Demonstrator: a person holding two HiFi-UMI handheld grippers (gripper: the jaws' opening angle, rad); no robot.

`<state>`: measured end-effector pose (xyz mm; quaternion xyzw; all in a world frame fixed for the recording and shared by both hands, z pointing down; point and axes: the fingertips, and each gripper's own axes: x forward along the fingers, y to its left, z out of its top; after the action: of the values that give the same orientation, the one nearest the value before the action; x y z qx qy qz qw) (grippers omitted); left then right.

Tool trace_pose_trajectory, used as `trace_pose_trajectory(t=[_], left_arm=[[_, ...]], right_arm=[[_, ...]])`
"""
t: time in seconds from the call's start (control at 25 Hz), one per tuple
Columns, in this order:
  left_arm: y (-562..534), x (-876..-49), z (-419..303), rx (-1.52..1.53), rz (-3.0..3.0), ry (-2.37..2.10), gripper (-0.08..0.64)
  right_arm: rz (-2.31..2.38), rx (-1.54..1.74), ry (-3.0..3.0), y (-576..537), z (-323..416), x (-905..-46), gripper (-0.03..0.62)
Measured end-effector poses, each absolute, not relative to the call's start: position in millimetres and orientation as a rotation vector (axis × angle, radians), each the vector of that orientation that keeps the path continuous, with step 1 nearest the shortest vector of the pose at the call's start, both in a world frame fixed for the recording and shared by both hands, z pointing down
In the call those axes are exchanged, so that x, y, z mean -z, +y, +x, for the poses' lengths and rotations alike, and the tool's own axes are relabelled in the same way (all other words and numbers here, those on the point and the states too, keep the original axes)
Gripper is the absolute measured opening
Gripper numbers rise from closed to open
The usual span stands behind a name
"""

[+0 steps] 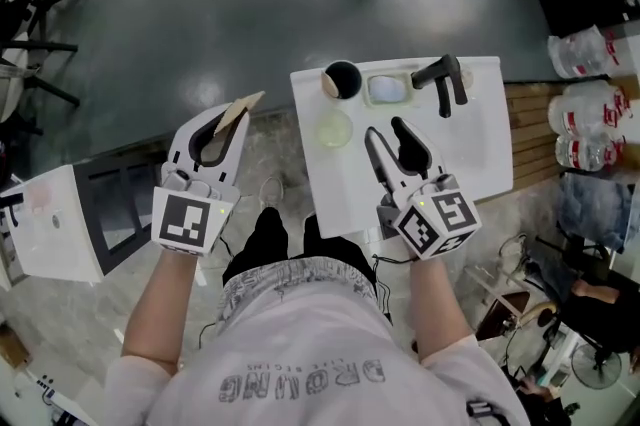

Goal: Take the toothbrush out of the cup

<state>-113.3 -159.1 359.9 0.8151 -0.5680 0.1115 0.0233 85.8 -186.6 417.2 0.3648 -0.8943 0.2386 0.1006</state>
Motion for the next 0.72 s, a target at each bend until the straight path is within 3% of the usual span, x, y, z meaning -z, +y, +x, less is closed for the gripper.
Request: trace_pose_trajectory(t=[0.72], left_arm=[[-154.3, -388.1, -134.9, -0.346, 2.392, -1.818, 0.055]], right_arm=[[0.893, -0.702, -2.640, -198.7, 44.3, -443.5, 0.209]])
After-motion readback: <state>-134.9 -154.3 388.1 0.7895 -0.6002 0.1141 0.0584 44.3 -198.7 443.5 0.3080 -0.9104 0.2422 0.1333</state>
